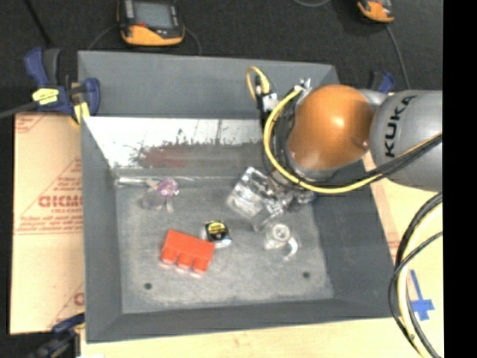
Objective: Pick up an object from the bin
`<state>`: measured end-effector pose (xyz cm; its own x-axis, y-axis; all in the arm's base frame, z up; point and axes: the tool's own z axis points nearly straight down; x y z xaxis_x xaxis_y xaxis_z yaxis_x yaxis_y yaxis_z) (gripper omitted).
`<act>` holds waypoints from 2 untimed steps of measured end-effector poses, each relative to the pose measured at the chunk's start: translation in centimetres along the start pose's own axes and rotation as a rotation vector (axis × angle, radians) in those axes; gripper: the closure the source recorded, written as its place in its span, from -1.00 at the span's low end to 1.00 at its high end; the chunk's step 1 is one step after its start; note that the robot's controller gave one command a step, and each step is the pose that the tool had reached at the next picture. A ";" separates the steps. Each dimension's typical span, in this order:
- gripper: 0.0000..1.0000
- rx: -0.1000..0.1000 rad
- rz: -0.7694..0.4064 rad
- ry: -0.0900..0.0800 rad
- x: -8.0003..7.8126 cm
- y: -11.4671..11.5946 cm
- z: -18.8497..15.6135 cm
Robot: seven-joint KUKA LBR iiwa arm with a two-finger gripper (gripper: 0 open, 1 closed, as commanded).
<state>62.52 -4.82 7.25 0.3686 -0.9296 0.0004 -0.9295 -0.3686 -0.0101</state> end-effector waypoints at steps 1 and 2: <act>-1.00 -0.004 -0.203 -0.001 -2.0 -3.5 0.0; 1.00 -0.006 -0.198 -0.001 -1.8 -3.4 0.0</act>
Offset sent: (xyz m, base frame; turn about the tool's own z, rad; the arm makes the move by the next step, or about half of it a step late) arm 0.0228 0.0308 -0.0025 -0.2079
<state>64.99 -1.86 7.30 0.5440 -0.8391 0.0005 -0.8391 -0.5440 -0.0036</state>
